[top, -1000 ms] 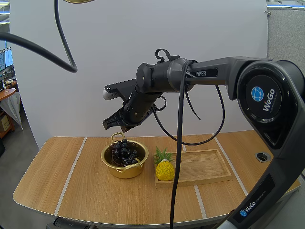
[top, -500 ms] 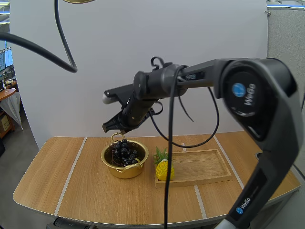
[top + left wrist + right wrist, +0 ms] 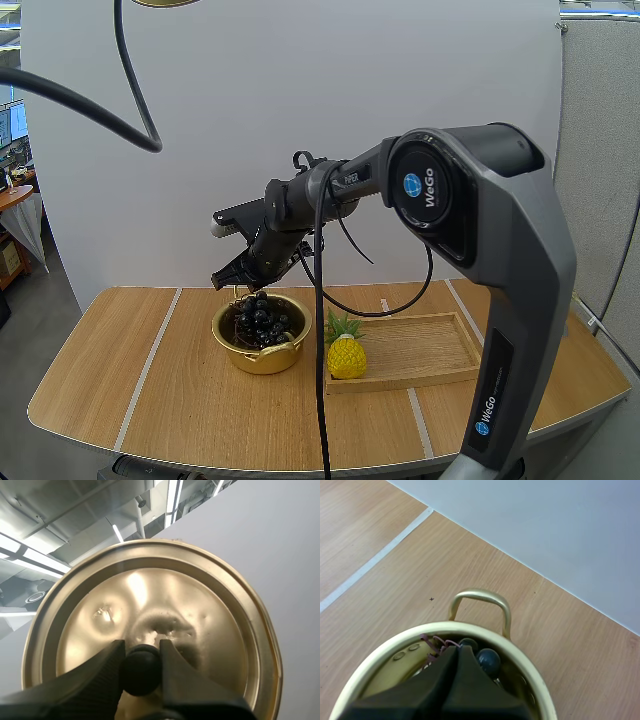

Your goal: Open the pot, put the grape inside, and close it

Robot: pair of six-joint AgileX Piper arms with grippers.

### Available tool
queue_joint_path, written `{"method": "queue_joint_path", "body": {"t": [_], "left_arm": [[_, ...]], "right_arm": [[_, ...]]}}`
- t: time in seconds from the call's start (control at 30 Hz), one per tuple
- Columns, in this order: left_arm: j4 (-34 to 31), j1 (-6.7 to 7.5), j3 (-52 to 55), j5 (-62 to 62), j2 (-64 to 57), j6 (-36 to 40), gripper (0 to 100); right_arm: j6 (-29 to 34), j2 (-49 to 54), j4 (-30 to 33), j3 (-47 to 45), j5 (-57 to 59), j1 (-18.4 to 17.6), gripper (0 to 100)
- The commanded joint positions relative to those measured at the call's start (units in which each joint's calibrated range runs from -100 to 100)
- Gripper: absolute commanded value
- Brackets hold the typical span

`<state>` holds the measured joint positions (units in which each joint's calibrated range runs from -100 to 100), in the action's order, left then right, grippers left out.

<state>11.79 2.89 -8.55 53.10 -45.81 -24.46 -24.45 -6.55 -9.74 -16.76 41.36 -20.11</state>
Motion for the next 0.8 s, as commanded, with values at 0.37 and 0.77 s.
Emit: {"method": "queue_joint_path", "body": {"t": [0.37, 0.77], "left_arm": [[0.02, 0.12, -0.33, -1.98, -0.21, 0.45, 0], [0.02, 0.12, -0.33, -1.98, -0.21, 0.45, 0]], "right_arm": [[-0.24, -4.81, 3.56, -0.39, 1.84, 0.05, 0], [-0.24, -5.09, 4.92, -6.45, 2.92, 0.05, 0]]}}
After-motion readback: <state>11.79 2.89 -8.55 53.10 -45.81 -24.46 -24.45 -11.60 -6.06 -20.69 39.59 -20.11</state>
